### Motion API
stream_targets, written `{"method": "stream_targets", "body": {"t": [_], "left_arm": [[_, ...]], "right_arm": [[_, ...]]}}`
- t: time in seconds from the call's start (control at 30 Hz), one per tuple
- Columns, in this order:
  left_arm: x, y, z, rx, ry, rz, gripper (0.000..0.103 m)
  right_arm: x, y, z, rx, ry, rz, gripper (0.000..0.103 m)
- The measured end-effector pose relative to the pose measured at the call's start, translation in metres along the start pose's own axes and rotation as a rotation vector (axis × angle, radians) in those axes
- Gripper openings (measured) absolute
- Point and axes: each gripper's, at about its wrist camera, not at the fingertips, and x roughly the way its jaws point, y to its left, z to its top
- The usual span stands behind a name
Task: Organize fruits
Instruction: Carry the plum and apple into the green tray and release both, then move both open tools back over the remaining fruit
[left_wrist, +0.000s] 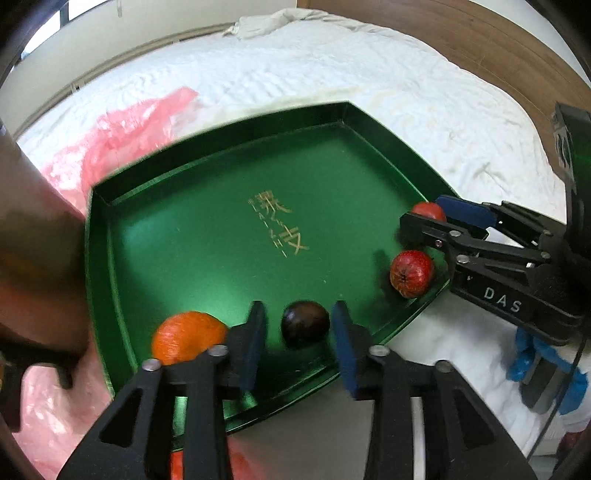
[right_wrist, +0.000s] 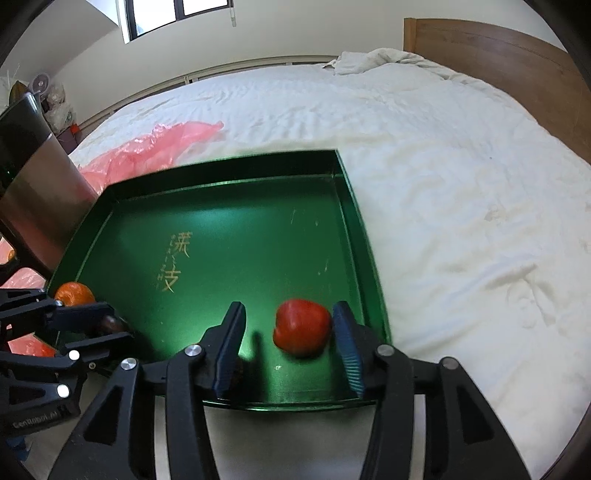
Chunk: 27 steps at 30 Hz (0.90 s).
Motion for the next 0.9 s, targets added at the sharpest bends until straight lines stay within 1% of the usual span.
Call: {"method": "stream_targets", "body": {"t": [0.03, 0.23, 0.37, 0.43, 0.6, 0.63, 0.7, 0.73, 0.77, 0.83, 0.9], "left_arm": [[-0.003, -0.001, 0.0, 0.003, -0.007, 0.004, 0.038], [-0.035, -0.009, -0.002, 0.041, -0.068, 0.02, 0.038], [-0.06, -0.011, -0.009, 0.033, -0.102, 0.014, 0.038], [-0.072, -0.009, -0.014, 0.031, -0.123, 0.013, 0.038], [-0.105, -0.007, -0.032, 0.031, -0.144, -0.003, 0.04], [-0.111, -0.006, -0.036, 0.029, -0.139, -0.01, 0.04], [-0.123, -0.004, -0.043, 0.026, -0.134, -0.017, 0.04], [-0.131, -0.001, -0.049, 0.027, -0.138, -0.007, 0.042], [-0.138, 0.001, -0.055, 0.025, -0.141, -0.001, 0.046], [-0.148, 0.004, -0.062, 0.013, -0.148, 0.017, 0.052], [-0.158, 0.009, -0.072, 0.003, -0.159, 0.037, 0.053]], "right_arm": [[-0.003, 0.0, 0.001, -0.001, -0.005, 0.001, 0.08], [-0.028, 0.006, 0.001, -0.011, -0.026, -0.005, 0.081], [-0.052, 0.009, -0.003, 0.001, -0.048, -0.006, 0.085], [-0.063, 0.01, -0.005, 0.001, -0.058, -0.008, 0.086], [-0.093, 0.015, -0.005, 0.01, -0.094, -0.006, 0.088], [-0.099, 0.016, -0.006, 0.014, -0.102, -0.001, 0.092], [-0.112, 0.025, -0.007, 0.003, -0.118, 0.003, 0.094], [-0.117, 0.029, -0.008, -0.006, -0.123, 0.006, 0.094], [-0.126, 0.036, -0.009, -0.019, -0.13, 0.011, 0.094], [-0.137, 0.046, -0.012, -0.035, -0.141, 0.015, 0.094], [-0.149, 0.058, -0.016, -0.048, -0.153, 0.026, 0.095]]}}
